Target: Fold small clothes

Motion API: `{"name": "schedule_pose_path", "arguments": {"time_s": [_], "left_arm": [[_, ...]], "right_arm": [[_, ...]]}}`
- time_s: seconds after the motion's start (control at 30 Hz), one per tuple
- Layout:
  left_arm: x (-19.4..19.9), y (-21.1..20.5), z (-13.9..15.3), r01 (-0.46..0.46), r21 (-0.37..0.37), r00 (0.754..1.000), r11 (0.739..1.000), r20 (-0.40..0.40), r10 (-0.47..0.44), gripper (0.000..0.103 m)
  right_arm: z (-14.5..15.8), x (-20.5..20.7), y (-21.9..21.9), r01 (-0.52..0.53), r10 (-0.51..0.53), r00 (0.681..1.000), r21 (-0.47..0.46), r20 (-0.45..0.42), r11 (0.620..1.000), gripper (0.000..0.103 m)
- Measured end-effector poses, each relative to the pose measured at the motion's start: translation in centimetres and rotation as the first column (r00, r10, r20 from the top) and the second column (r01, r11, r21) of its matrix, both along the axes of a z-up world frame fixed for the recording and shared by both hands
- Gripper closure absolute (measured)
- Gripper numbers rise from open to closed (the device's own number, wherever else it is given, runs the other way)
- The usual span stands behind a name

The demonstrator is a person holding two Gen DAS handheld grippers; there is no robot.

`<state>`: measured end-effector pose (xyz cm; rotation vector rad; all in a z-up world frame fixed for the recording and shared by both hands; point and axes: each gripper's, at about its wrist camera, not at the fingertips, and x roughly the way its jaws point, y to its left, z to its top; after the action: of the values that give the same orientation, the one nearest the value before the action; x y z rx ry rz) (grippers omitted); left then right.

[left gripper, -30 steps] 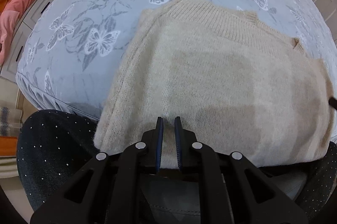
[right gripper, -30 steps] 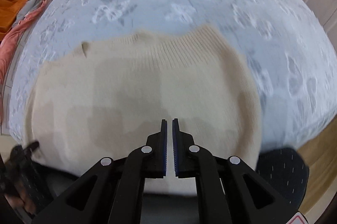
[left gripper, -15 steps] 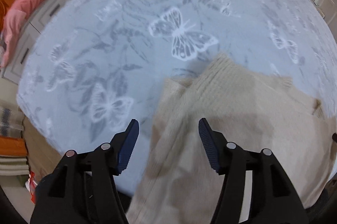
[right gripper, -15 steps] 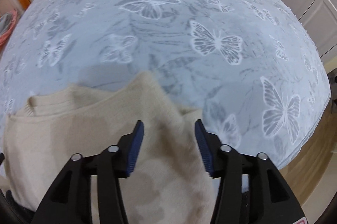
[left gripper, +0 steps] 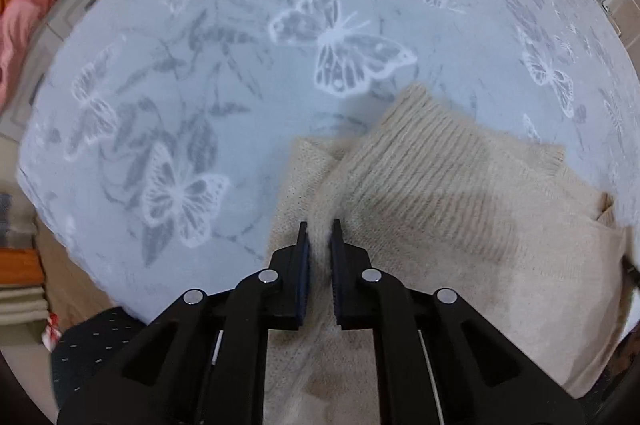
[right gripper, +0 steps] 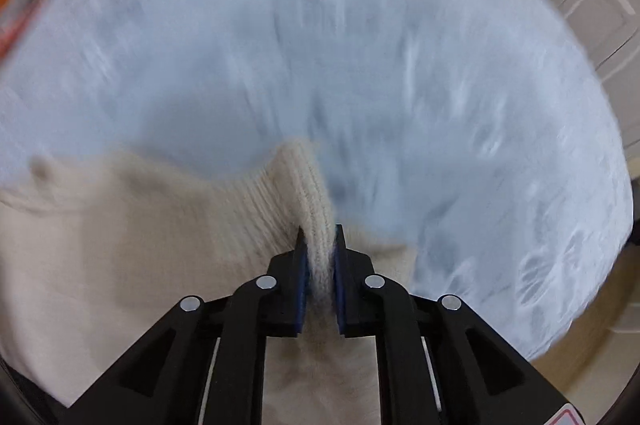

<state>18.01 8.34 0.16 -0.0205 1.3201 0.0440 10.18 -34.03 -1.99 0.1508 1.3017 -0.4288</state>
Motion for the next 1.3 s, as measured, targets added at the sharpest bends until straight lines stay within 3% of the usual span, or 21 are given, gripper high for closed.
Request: {"name": "schedule_pose_path", "arguments": {"time_s": [0.13, 0.23, 0.37, 0.57, 0.9, 1.07, 1.17, 1.3], "left_arm": [[-1.8, -1.1, 3.0, 0.026, 0.079, 0.997, 0.997, 0.073, -0.032, 0.091], [-3.6, -2.4, 4.1, 0.064, 0.121, 0.993, 0.991, 0.087, -0.075, 0.090], [-5.8, -3.9, 4.7, 0.098, 0.149, 0.990, 0.984, 0.083, -0.111, 0.085], [-8.3, -4.3, 4.1, 0.118, 0.161, 0.990, 0.980, 0.052, -0.128, 0.084], [-9.1, -3.0, 3.2, 0.092, 0.156, 0.995, 0.984, 0.024, -0.097, 0.084], [-8.8, -1.6, 3.3, 0.052, 0.143, 0.998, 0.988, 0.027, -0.057, 0.083], [-8.3, 0.5, 3.1, -0.017, 0.098, 1.000, 0.995, 0.023, 0.014, 0.063], [-7.2, 4.0, 1.7, -0.127, 0.027, 0.991, 0.991, -0.026, 0.128, 0.057]], "right_arm": [[6.6, -1.6, 3.0, 0.006, 0.010, 0.985, -0.093, 0.170, 0.996, 0.085], [8.1, -2.4, 6.7, -0.088, 0.096, 0.974, -0.047, 0.203, 0.995, 0.081], [6.5, -2.6, 12.4, -0.220, 0.203, 0.965, 0.089, 0.166, 0.971, 0.087], [4.5, -2.4, 18.5, -0.313, 0.298, 0.946, 0.120, 0.124, 0.942, 0.088], [1.0, -0.7, 20.4, -0.363, 0.363, 0.931, 0.097, 0.020, 0.927, 0.088], [1.9, -0.6, 20.3, -0.353, 0.350, 0.935, 0.105, 0.052, 0.930, 0.088], [1.7, 0.0, 19.8, -0.343, 0.340, 0.939, 0.122, 0.045, 0.931, 0.088], [0.4, 0.3, 20.7, -0.387, 0.388, 0.922, 0.084, 0.008, 0.918, 0.088]]}}
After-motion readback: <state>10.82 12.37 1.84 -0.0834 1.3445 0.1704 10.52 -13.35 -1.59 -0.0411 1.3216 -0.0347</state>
